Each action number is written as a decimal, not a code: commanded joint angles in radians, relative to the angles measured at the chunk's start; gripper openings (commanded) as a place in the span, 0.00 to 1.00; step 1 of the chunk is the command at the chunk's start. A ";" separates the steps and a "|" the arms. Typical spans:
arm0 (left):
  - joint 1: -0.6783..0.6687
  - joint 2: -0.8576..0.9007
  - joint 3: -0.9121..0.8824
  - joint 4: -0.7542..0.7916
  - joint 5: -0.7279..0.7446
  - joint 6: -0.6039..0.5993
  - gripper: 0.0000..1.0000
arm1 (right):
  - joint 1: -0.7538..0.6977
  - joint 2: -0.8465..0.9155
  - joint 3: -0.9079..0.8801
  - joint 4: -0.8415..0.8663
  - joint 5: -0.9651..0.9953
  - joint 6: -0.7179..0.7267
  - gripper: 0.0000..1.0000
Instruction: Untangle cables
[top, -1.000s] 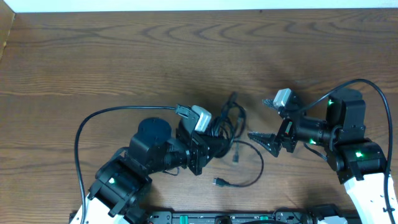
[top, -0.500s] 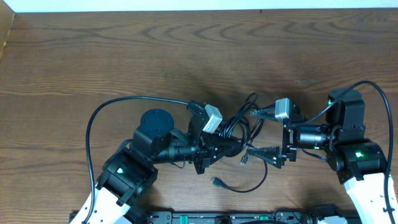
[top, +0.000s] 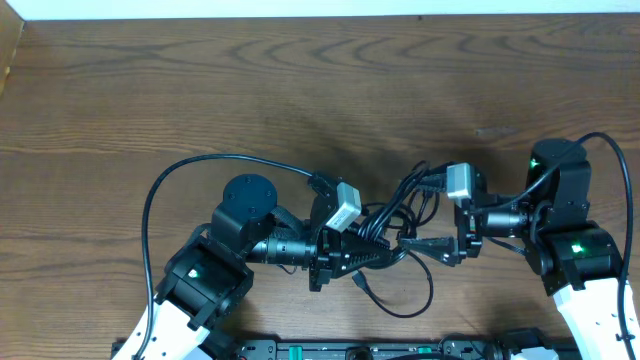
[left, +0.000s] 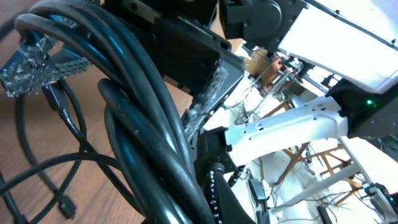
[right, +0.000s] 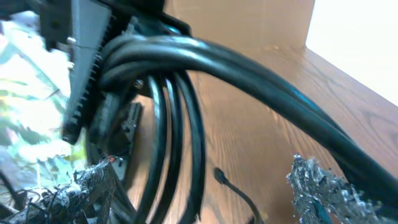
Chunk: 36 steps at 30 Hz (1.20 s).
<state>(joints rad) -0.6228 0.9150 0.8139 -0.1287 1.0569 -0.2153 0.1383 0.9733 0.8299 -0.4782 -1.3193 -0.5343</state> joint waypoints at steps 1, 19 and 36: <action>0.002 0.000 0.034 0.027 0.058 0.032 0.07 | -0.006 0.000 0.008 0.008 -0.083 -0.014 0.85; -0.003 0.062 0.034 0.116 -0.049 -0.010 0.28 | -0.006 0.000 0.008 0.007 -0.095 -0.013 0.01; 0.092 0.017 0.034 -0.018 -0.334 -0.425 0.88 | -0.035 -0.001 0.008 0.050 0.281 0.243 0.01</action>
<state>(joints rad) -0.5419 0.9417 0.8169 -0.1268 0.8253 -0.5240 0.1154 0.9752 0.8299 -0.4362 -1.0721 -0.3412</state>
